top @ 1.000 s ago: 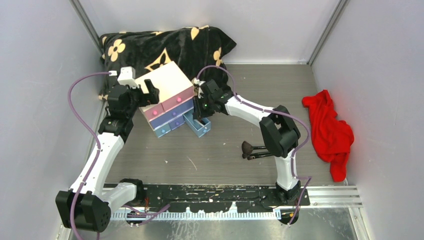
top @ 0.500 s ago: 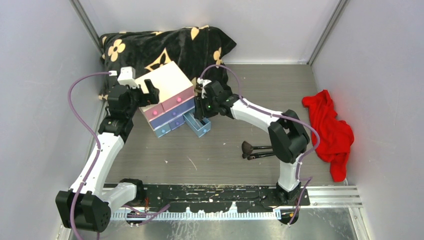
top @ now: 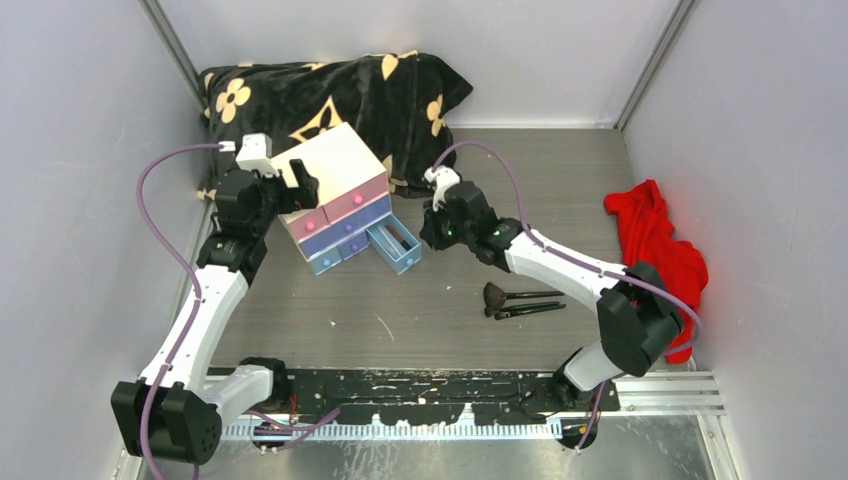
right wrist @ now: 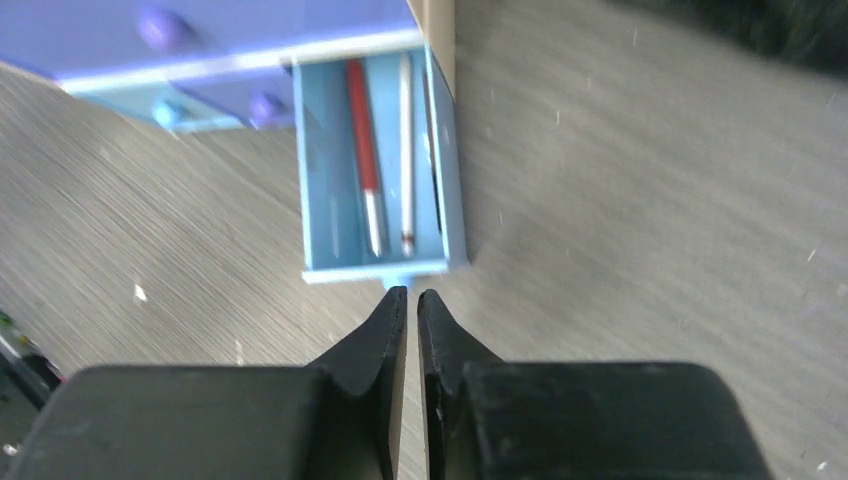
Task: Organize the makeup
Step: Place the makeup in the drawer, then close the drawer in the storage box.
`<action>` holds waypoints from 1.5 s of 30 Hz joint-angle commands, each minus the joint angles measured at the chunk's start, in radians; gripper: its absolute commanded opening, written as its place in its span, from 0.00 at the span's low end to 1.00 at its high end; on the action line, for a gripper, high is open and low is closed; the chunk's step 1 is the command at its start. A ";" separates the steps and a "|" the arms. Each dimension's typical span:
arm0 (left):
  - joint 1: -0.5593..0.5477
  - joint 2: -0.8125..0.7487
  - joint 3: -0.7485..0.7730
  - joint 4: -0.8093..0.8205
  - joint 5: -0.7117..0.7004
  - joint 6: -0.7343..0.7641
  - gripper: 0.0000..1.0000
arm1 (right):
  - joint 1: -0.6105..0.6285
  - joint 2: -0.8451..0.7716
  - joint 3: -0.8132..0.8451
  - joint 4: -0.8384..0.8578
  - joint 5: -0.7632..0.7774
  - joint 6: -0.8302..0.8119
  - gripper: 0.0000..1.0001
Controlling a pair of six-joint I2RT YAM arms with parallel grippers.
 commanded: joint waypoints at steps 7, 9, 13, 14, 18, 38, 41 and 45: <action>0.005 0.011 -0.006 -0.116 -0.035 0.003 1.00 | 0.000 -0.007 -0.196 0.169 -0.022 0.039 0.14; 0.005 0.011 -0.006 -0.116 -0.030 0.003 1.00 | 0.001 0.005 -0.209 0.208 -0.028 0.046 0.15; 0.005 0.014 -0.005 -0.117 -0.028 0.003 1.00 | 0.000 0.047 -0.212 0.271 -0.045 0.059 0.15; 0.005 0.014 -0.006 -0.117 -0.029 0.003 1.00 | 0.000 0.066 -0.209 0.284 -0.055 0.063 0.15; 0.004 0.010 -0.006 -0.120 -0.037 0.004 1.00 | 0.000 0.120 -0.201 0.317 -0.106 0.091 0.14; 0.005 0.023 -0.003 -0.118 -0.017 0.000 1.00 | 0.003 0.295 -0.037 0.453 -0.192 0.137 0.14; 0.005 0.025 -0.005 -0.118 -0.020 0.001 1.00 | 0.003 0.323 -0.003 0.453 -0.193 0.132 0.14; 0.005 0.028 -0.004 -0.118 -0.022 0.001 1.00 | 0.003 0.364 0.034 0.460 -0.196 0.129 0.14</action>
